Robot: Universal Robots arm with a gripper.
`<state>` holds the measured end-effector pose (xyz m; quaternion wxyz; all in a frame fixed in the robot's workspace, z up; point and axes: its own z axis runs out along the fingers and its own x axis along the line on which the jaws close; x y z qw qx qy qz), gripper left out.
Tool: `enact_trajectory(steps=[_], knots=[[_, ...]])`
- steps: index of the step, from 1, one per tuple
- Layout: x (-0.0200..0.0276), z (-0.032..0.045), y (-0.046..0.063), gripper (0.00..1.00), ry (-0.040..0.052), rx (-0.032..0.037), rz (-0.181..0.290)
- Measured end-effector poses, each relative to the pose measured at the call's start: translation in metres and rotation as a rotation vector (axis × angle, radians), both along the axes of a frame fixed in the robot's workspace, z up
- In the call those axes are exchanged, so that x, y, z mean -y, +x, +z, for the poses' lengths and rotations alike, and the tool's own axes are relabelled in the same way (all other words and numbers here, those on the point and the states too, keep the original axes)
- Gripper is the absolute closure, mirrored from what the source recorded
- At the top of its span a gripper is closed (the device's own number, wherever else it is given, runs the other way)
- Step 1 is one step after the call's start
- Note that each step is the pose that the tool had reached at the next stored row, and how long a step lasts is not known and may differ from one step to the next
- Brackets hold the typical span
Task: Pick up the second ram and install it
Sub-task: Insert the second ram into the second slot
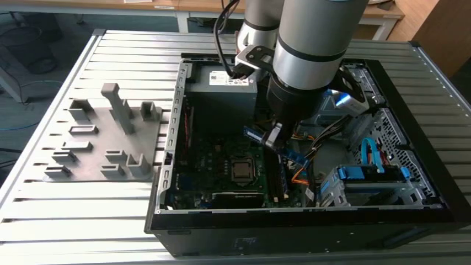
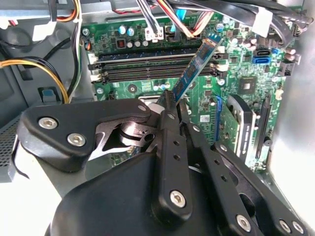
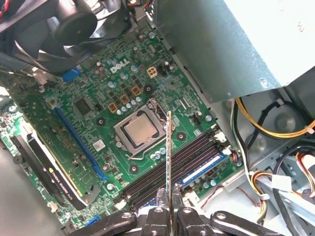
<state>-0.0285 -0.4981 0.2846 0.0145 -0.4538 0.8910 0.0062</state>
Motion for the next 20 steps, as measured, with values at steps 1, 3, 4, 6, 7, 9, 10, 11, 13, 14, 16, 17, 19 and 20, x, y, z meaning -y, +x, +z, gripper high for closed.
enact_trajectory(steps=[1,3,4,6,7,9,10,11,13,14,16,17,19,20], knots=[[0.0,0.0,0.0,0.86,0.0,0.0,-0.004],[0.0,0.0,0.0,0.86,0.0,0.0,-0.013],[0.0,0.0,0.0,0.86,0.0,0.0,-0.017],[0.0,-0.0001,0.0,0.86,0.0,0.0,-0.024],[0.0,0.0,0.0,0.86,-0.0001,0.0,-0.028],[0.0,-0.0001,0.0,0.86,0.0,0.0,-0.035],[0.0,-0.0001,0.0,0.86,0.0,0.0,-0.038],[0.0,-0.0001,0.0,0.86,-0.0001,0.0,-0.041],[0.0,-0.0001,0.0,0.86,0.0,0.0001,-0.048],[0.0,-0.0001,0.0,0.86,0.0,0.0,-0.052],[0.0,-0.0001,0.0,0.86,0.0,0.0,-0.057],[0.0,-0.0001,0.0,0.86,-0.0001,0.0,-0.06],[0.0,-0.0001,0.0,0.86,-0.0001,0.0,-0.065],[0.0,-0.0001,0.0,0.86,-0.0001,0.0,-0.068]])
